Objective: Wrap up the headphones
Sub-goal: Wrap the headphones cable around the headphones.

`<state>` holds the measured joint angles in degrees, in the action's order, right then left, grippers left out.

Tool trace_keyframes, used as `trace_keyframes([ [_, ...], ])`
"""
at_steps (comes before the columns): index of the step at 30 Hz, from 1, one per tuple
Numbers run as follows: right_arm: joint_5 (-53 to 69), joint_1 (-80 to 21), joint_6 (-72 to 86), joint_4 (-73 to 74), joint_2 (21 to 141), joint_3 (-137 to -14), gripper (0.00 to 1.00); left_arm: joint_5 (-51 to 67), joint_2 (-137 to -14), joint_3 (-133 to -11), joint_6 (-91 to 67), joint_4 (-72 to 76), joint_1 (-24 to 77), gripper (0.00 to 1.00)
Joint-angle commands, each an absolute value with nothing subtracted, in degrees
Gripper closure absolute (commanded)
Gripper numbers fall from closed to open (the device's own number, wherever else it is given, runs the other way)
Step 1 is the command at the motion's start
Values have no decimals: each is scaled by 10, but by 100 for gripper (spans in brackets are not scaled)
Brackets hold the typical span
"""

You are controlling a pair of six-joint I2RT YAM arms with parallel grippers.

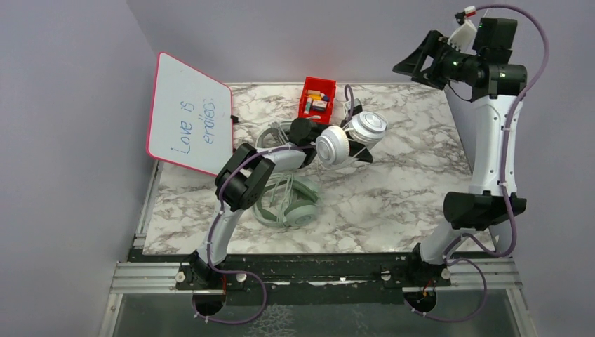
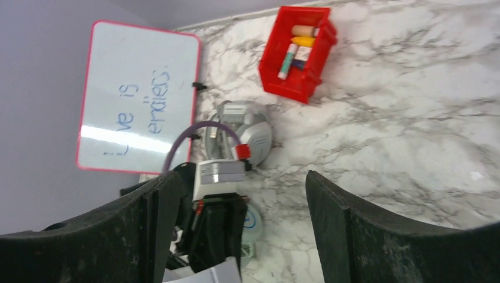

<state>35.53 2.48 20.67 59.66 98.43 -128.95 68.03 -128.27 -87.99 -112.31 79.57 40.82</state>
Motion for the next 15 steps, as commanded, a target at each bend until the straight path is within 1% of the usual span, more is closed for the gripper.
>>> trace_keyframes([
  [1,334,79,179,582,955,-1243,16,656,-1270,-891,-1131,819,403,100],
  [5,317,101,183,497,853,-1057,15,643,-1265,-886,-1114,788,395,100],
  [7,363,101,194,417,791,-926,14,639,-1263,-888,-1112,780,394,100],
  [10,442,101,213,321,727,-776,15,636,-1261,-892,-1111,776,392,100],
  [12,422,101,211,265,680,-711,16,636,-1258,-890,-1107,775,391,100],
  [15,433,101,214,220,624,-652,21,634,-1249,-873,-1097,767,386,100],
])
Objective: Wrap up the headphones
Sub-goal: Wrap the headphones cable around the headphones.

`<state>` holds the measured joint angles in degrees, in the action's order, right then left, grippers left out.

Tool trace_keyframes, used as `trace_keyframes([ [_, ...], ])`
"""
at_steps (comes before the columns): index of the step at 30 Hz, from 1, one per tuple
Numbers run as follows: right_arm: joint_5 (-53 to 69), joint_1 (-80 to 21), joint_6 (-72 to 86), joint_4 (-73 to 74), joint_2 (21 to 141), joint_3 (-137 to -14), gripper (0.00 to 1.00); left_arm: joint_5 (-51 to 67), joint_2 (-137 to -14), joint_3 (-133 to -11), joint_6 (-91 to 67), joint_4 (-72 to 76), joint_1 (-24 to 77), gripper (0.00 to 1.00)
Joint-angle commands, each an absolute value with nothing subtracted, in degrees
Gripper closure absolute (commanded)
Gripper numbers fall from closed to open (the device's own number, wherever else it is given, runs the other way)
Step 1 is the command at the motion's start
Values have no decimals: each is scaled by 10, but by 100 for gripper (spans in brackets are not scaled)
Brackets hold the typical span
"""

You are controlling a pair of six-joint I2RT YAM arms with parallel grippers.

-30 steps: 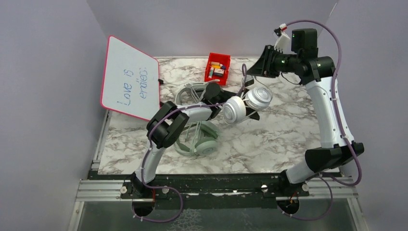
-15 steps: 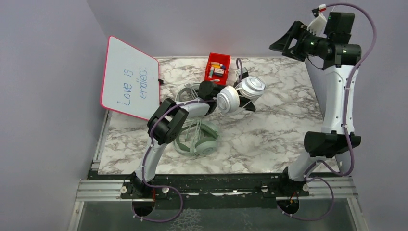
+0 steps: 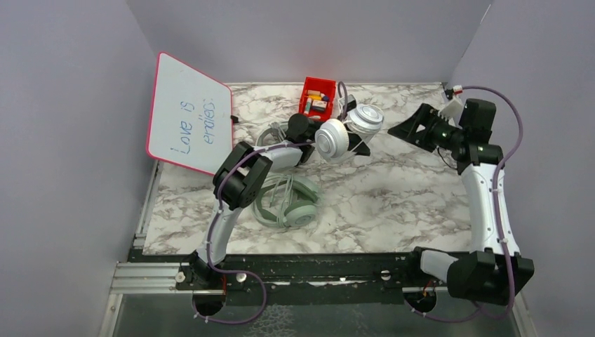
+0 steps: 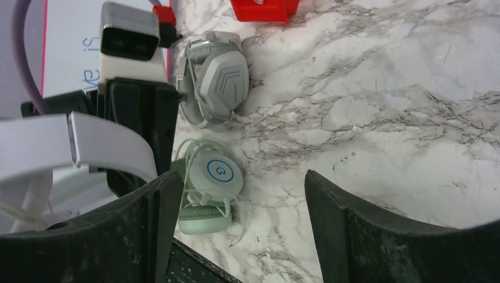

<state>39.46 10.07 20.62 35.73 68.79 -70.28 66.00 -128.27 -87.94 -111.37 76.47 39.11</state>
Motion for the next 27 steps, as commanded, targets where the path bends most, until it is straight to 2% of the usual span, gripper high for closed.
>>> trace_keyframes([
  [1,454,101,213,183,601,-625,24,633,-1246,-870,-1095,768,385,100],
  [4,508,101,276,39,542,-527,25,630,-1239,-862,-1092,769,383,100],
  [7,578,91,337,-82,543,-484,30,627,-1235,-865,-1092,770,384,100],
  [12,568,79,366,-142,553,-458,31,628,-1222,-865,-1095,774,385,100],
  [23,490,-20,463,-346,600,-410,42,622,-1212,-858,-1100,780,397,100],
  [25,475,-29,471,-363,609,-412,46,622,-1210,-858,-1099,780,399,100],
  [27,464,-39,481,-388,616,-411,54,620,-1209,-857,-1098,780,400,100],
])
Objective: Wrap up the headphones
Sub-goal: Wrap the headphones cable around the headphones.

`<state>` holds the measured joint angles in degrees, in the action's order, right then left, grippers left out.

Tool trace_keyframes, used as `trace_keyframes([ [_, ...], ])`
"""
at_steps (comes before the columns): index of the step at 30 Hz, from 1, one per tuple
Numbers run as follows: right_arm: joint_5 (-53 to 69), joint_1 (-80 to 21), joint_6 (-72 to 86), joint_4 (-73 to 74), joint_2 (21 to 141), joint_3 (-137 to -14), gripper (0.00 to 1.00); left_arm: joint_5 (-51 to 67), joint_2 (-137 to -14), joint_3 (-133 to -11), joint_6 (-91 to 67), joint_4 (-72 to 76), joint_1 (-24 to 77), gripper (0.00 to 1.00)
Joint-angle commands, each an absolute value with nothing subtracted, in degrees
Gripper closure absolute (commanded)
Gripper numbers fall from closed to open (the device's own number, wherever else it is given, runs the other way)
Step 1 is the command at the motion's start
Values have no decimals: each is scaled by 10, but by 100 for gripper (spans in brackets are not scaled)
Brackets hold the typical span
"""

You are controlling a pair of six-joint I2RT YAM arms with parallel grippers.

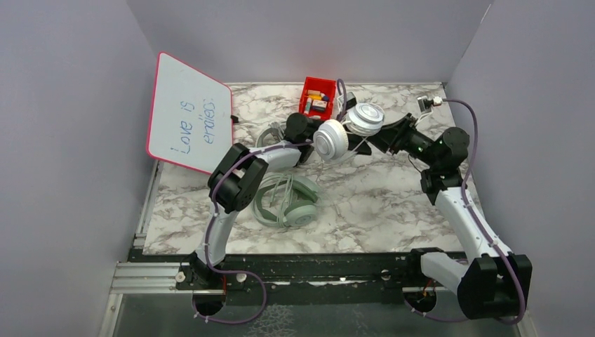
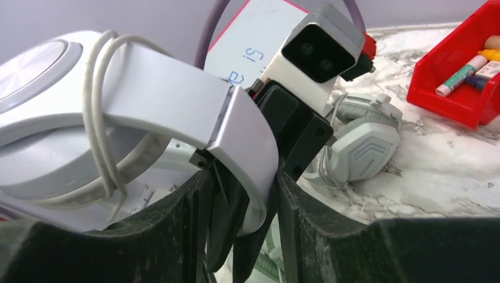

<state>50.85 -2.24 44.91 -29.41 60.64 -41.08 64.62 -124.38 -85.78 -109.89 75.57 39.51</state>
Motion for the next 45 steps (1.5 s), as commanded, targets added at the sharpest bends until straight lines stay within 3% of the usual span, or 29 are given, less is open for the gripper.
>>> trace_keyframes([
  [1,451,-45,480,-387,617,-413,60,620,-1207,-855,-1098,780,401,100],
  [7,396,-54,475,-349,599,-409,99,625,-1190,-852,-1054,739,400,100],
  [10,362,-54,450,-274,572,-427,100,624,-1171,-832,-1004,697,392,96],
  [13,345,-54,409,-182,561,-468,100,619,-1155,-799,-972,679,376,63],
  [15,340,-54,388,-139,557,-486,99,614,-1148,-782,-958,674,366,52],
  [23,310,-54,332,-17,553,-539,99,615,-1112,-747,-883,616,327,37],
  [26,311,-51,324,22,553,-555,100,623,-1091,-736,-831,560,303,27],
  [31,317,-42,320,78,561,-592,99,630,-1076,-715,-769,506,266,24],
  [35,309,-40,315,138,574,-646,99,629,-1073,-710,-728,480,263,3],
  [45,300,-40,276,215,586,-734,99,560,-1046,-720,-545,330,261,3],
])
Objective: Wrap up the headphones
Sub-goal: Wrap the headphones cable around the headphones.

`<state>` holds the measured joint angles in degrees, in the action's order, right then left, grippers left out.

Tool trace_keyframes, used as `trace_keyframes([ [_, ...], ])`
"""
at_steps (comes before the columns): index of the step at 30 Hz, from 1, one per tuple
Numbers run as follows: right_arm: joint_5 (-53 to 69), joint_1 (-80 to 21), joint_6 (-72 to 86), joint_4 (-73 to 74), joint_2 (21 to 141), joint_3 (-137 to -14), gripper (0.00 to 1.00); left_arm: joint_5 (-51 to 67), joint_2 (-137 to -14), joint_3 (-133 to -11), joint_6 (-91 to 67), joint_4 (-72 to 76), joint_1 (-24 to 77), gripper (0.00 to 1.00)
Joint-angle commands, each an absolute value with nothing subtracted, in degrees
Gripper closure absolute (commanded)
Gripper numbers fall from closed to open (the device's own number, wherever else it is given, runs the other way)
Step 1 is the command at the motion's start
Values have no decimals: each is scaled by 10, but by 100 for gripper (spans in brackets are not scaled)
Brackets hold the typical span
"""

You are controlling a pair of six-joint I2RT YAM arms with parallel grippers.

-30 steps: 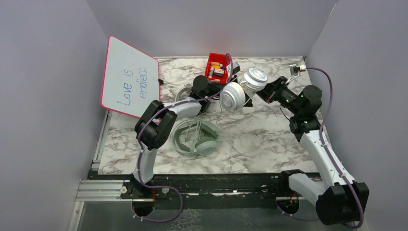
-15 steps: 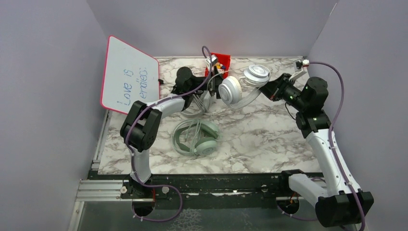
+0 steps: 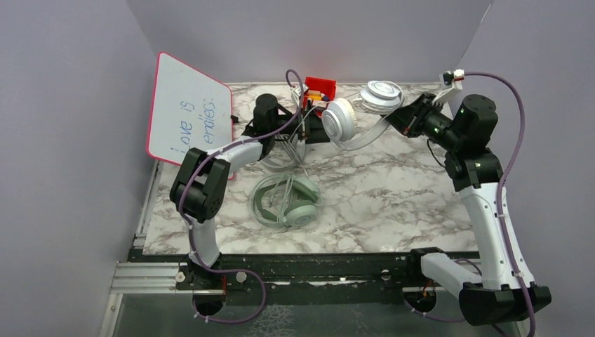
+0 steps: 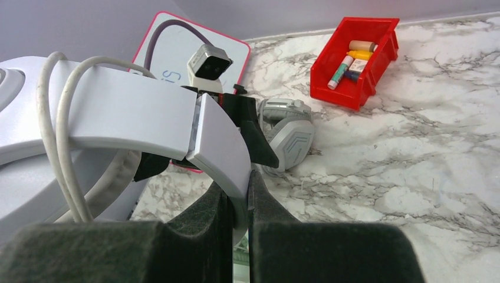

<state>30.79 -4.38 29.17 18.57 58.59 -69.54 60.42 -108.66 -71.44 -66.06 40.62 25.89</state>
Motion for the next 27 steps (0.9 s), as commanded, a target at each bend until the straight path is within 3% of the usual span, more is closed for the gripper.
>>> trace_keyframes([
  [1,297,-40,269,220,586,-740,99,552,-1037,-717,-524,316,262,3],
  [16,367,-41,133,386,684,-1014,99,308,-994,-709,-296,156,326,4],
  [27,448,-40,133,404,696,-1074,99,91,-962,-667,-261,197,347,1],
])
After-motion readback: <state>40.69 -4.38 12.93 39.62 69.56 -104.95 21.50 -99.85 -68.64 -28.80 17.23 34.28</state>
